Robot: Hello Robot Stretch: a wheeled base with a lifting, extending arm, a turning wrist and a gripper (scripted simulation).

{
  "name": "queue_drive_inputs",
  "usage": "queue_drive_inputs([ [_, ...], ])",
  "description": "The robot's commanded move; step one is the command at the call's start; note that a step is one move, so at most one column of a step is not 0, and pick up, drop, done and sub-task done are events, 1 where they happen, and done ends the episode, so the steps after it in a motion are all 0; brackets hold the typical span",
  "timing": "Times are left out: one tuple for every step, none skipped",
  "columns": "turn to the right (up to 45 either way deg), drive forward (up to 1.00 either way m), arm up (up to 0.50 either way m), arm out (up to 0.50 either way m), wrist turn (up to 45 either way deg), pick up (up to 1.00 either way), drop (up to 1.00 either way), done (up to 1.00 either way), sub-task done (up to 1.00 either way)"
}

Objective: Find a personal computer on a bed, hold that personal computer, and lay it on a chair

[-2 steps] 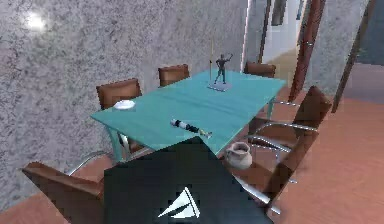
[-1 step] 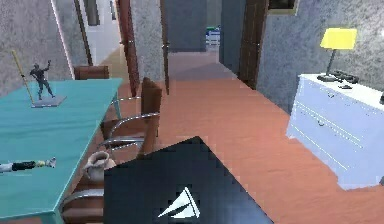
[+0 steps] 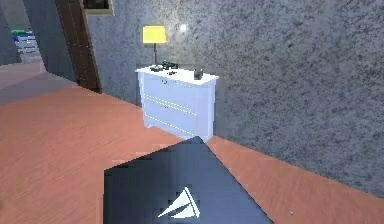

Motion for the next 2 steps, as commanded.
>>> queue_drive_inputs([
  [18.0,0.0,0.0,0.0,0.0,0.0,0.0,0.0,0.0],
  [-45.0,0.0,0.0,0.0,0.0,0.0,0.0,0.0,0.0],
])
